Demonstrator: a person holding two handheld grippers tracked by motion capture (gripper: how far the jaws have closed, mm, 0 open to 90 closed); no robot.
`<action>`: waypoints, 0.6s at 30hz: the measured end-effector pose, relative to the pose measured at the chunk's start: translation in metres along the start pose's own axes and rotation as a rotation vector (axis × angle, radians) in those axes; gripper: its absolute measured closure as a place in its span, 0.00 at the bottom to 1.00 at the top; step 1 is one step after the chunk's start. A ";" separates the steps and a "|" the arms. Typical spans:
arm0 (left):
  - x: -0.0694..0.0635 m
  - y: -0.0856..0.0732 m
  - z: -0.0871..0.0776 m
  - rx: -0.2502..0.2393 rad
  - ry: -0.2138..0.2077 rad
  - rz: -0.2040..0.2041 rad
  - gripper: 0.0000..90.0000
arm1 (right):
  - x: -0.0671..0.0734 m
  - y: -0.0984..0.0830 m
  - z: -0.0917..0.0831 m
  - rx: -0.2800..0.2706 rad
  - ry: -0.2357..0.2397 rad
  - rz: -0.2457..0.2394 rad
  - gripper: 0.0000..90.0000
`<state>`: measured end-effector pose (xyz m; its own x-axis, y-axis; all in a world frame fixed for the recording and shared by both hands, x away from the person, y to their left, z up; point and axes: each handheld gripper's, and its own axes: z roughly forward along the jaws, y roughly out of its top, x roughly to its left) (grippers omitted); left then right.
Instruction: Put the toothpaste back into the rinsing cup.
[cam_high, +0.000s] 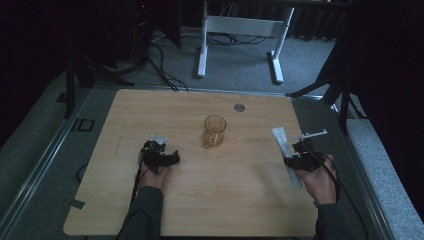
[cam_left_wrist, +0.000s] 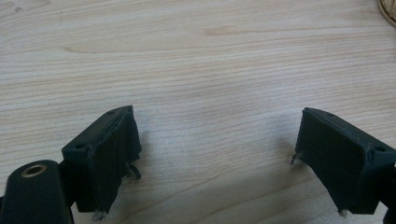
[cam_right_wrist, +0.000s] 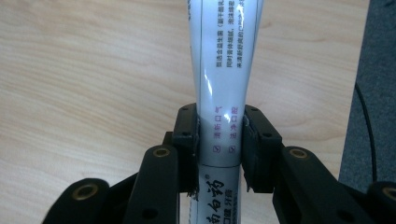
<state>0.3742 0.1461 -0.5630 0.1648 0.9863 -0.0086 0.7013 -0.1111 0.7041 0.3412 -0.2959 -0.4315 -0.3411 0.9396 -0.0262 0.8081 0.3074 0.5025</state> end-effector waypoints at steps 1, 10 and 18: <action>0.000 0.000 0.000 -0.001 0.000 0.000 0.14 | 0.000 0.000 -0.001 -0.008 0.000 0.003 0.78; 0.000 0.000 0.000 0.001 0.000 0.001 0.14 | 0.000 0.006 -0.004 -0.075 0.013 0.025 0.78; 0.000 0.000 0.000 0.000 0.000 -0.001 0.14 | 0.004 0.015 -0.009 -0.134 0.026 0.046 0.78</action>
<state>0.3743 0.1459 -0.5630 0.1640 0.9864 -0.0089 0.7014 -0.1102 0.7042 0.3480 -0.2892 -0.4162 -0.3189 0.9476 0.0213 0.7524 0.2394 0.6137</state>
